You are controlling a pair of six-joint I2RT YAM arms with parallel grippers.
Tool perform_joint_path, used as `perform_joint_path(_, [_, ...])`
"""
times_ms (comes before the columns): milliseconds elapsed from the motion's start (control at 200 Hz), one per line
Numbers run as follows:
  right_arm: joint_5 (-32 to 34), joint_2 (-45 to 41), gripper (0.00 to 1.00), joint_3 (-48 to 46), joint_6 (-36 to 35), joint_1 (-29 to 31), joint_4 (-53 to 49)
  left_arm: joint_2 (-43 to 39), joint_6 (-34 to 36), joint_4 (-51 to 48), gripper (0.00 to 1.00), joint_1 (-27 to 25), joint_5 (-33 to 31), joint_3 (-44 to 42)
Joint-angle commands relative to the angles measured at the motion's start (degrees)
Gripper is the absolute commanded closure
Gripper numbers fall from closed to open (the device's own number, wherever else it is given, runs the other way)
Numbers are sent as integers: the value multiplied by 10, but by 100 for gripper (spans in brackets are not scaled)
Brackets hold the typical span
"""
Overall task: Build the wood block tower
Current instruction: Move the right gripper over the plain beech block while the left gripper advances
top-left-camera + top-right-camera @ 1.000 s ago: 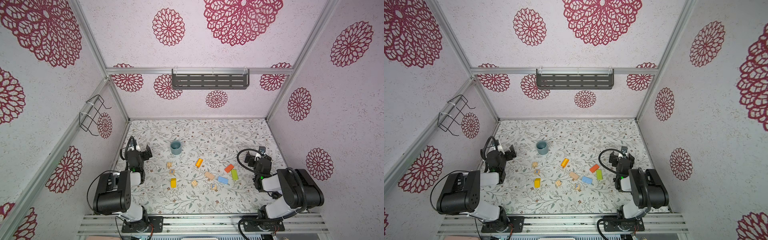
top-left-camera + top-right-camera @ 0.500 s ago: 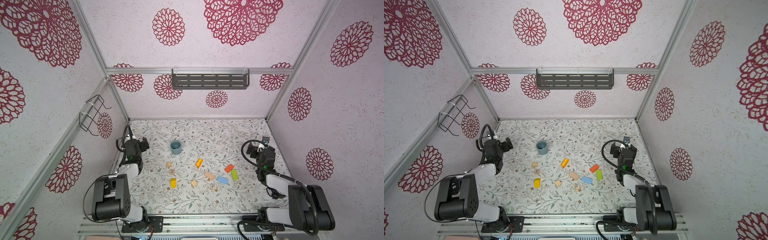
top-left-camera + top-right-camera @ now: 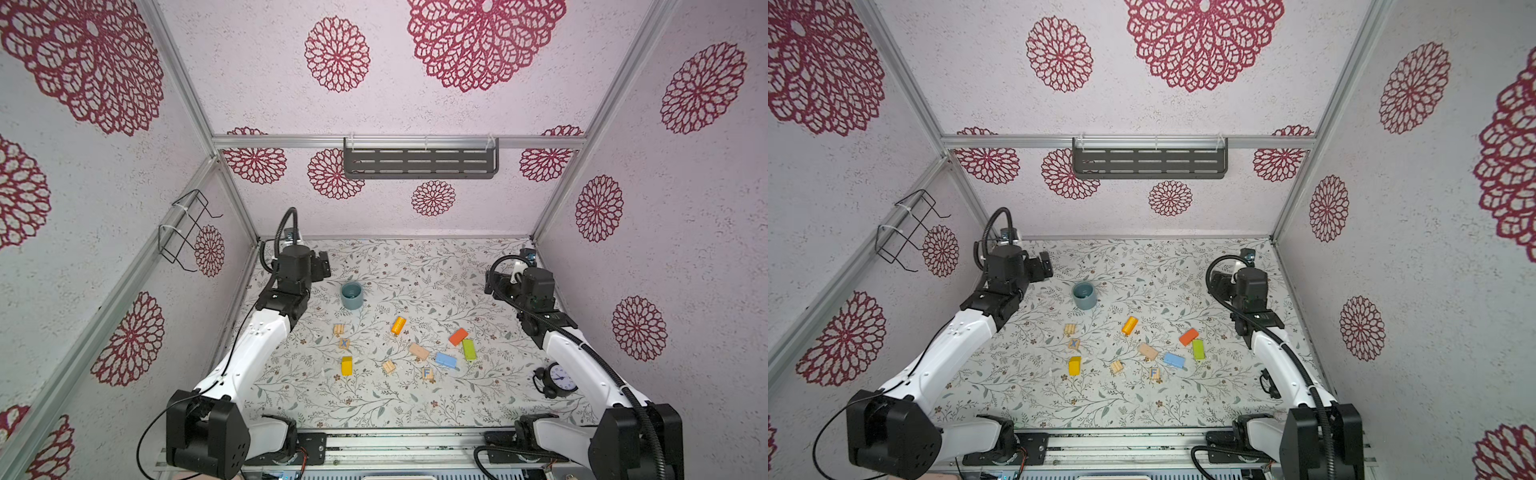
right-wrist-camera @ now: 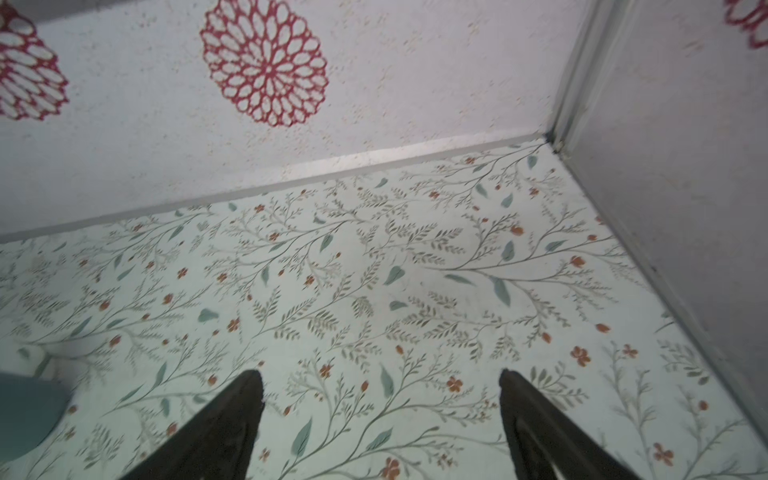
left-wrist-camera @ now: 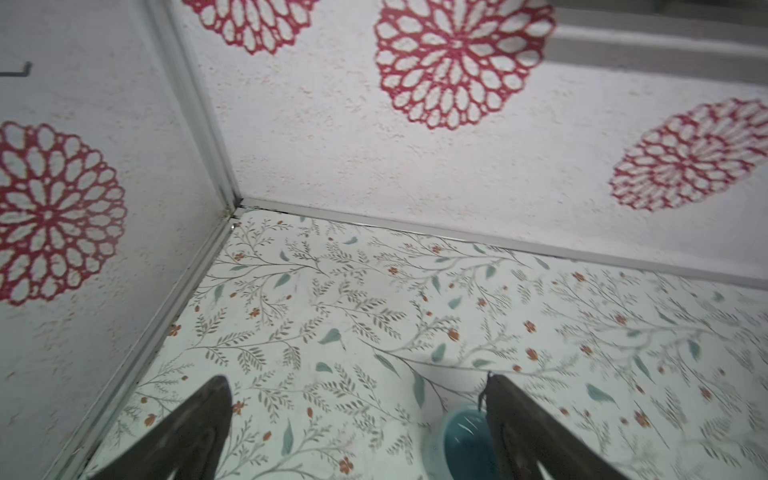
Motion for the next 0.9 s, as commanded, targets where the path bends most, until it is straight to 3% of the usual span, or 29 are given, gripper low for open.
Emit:
perform_joint_path(0, [-18, -2, 11, 31, 19, 61, -94, -25, -59, -102, 3, -31, -46, -1])
perform_joint_path(135, [-19, 33, 17, 58, 4, 140, -147, -37, -115, -154, 3, -79, -38, -8])
perform_joint_path(330, [-22, 78, 26, 89, -6, 222, -199, -36, -142, -230, 3, -150, -56, -13])
perform_joint_path(710, [-53, 152, 36, 163, -40, 315, -354, -101, -214, -337, 3, -160, 57, -15])
perform_joint_path(896, [-49, 157, 38, 158, -53, 326, -350, -162, -233, -358, 3, -161, 72, -54])
